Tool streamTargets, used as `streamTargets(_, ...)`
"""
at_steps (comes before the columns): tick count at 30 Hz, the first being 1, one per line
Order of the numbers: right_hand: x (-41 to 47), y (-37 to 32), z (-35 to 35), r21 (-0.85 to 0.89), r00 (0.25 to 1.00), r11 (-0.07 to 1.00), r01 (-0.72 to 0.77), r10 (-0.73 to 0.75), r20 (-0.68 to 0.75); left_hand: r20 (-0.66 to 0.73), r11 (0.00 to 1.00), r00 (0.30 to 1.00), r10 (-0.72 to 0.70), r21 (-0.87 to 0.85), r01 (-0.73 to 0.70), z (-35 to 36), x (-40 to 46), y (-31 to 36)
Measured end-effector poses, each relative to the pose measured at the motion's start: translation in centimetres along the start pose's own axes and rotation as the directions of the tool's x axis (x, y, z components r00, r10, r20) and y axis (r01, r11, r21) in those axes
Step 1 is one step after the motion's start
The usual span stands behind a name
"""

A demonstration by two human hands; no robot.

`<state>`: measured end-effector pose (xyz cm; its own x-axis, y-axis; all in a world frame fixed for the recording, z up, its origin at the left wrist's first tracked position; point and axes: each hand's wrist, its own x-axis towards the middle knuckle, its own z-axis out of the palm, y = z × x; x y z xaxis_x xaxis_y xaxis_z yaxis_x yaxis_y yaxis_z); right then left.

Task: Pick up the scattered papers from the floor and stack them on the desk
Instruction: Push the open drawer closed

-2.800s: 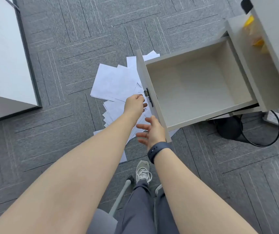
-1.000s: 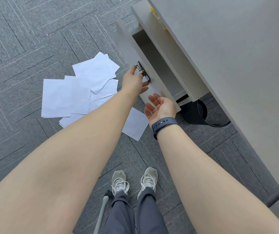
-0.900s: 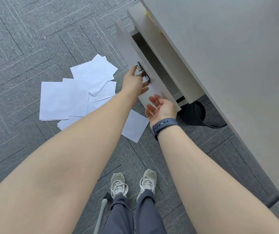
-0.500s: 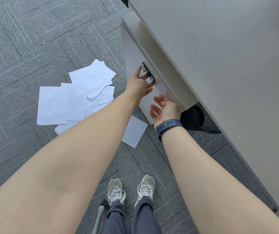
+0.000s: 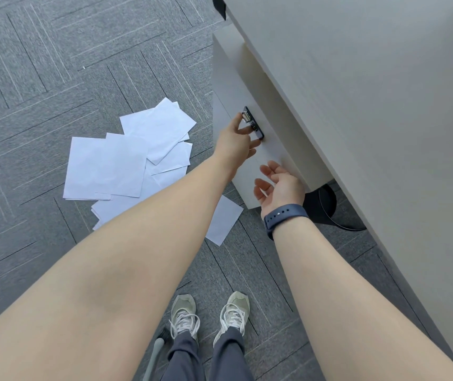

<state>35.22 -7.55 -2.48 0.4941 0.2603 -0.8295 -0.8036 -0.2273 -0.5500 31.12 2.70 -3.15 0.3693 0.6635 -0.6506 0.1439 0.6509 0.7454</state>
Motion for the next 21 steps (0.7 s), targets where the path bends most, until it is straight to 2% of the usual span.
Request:
streamTargets(2, -0.1, 0.0, -0.1, -0.005, 1.000, 1.000, 0.001, -0.001, -0.006, -0.052, 0.993, 0.997, 0.061, 0.107, -0.055, 0.0, 0.5, 0.0)
streamTargets(4, -0.1, 0.1, 0.0, -0.011, 1.000, 1.000, 0.008, -0.008, -0.002, -0.101, 0.938, 0.981, 0.163, 0.323, -0.123, -0.2, 1.3, -0.1)
streamTargets(6, -0.1, 0.2, 0.1, -0.013, 1.000, 1.000, 0.013, -0.013, 0.001, -0.117, 0.833, 0.959, 0.257, 0.530, -0.158, -0.6, 1.8, -0.1)
streamTargets(8, -0.1, 0.2, 0.3, -0.019, 1.000, 1.000, 0.014, -0.014, 0.005, -0.091, 0.723, 0.942, 0.322, 0.667, -0.183, -1.0, 1.9, 0.0)
streamTargets(11, -0.1, 0.1, 0.5, -0.036, 1.000, 0.999, 0.012, -0.012, 0.013, -0.005, 0.492, 0.897, 0.442, 0.837, -0.238, -1.6, 2.2, -0.2)
streamTargets(13, -0.1, 0.1, 0.7, -0.050, 1.000, 0.999, 0.016, -0.015, 0.019, 0.053, 0.354, 0.860, 0.508, 0.897, -0.265, -1.7, 2.5, -0.4)
streamTargets(18, -0.1, -0.1, 0.8, -0.072, 0.999, 0.997, 0.023, -0.021, 0.026, 0.155, 0.126, 0.818, 0.553, 0.956, -0.267, -1.6, 3.5, 0.5)
streamTargets(21, -0.2, -0.2, 0.8, -0.082, 0.999, 0.996, 0.025, -0.023, 0.026, 0.199, 0.037, 0.809, 0.553, 0.964, -0.262, -1.8, 4.1, 0.6)
